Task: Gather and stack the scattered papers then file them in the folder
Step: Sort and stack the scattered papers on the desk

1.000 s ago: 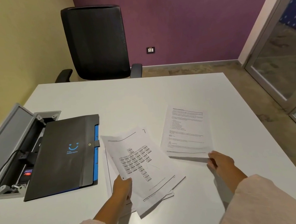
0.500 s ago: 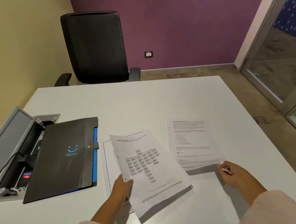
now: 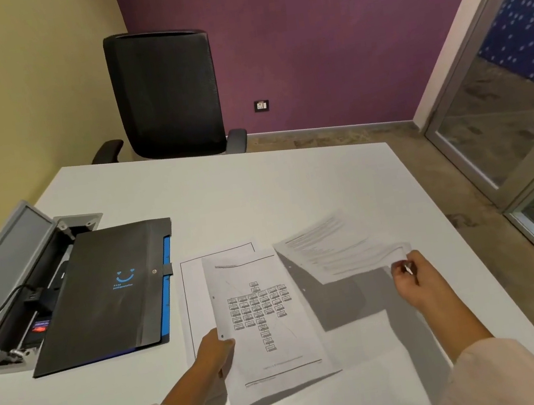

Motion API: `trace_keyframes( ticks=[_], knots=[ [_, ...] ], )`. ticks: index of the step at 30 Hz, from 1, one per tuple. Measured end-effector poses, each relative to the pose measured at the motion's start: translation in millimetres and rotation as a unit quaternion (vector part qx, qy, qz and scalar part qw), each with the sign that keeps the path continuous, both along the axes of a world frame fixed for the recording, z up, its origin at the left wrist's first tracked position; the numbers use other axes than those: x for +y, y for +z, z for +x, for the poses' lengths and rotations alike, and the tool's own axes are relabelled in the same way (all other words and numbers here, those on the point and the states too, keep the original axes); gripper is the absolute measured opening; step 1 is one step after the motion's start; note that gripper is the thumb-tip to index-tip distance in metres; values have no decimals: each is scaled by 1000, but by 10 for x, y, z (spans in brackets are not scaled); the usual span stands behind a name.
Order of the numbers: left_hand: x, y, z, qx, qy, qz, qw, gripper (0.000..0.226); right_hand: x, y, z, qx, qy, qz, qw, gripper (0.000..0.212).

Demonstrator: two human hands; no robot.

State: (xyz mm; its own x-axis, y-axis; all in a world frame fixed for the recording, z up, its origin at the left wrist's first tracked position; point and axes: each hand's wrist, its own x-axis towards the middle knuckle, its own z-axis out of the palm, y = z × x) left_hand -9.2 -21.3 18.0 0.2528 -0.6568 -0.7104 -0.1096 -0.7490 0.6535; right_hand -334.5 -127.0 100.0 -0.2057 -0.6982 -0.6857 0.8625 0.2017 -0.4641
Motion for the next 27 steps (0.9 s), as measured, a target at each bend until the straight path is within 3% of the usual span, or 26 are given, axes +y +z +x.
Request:
trace_keyframes(
  ticks=[6, 11, 14, 18, 23, 25, 27],
  knots=[
    [-7, -31, 18, 7, 42, 5, 999, 40, 158, -45, 389, -24, 99, 4, 995, 17],
    [-61, -11, 6, 9, 107, 44, 993, 53, 614, -449, 651, 118, 251, 53, 959, 24],
    [-17, 110, -52, 39, 109, 16, 993, 37, 844, -663, 647, 243, 357, 81, 898, 29],
    [69, 155, -144, 63, 50, -47, 996, 15, 976, -871, 525, 343, 480, 125, 797, 10],
    [-15, 106, -188, 51, -10, -86, 995, 34, 822, -948, 273, 555, 499, 73, 662, 38],
    [-52, 147, -221, 30, -45, -101, 993, 38, 745, -861, 218, 565, 487, 43, 665, 43],
    [-92, 235, -294, 23, -60, -119, 991, 38, 676, -724, 193, 533, 473, 12, 701, 46]
  ],
)
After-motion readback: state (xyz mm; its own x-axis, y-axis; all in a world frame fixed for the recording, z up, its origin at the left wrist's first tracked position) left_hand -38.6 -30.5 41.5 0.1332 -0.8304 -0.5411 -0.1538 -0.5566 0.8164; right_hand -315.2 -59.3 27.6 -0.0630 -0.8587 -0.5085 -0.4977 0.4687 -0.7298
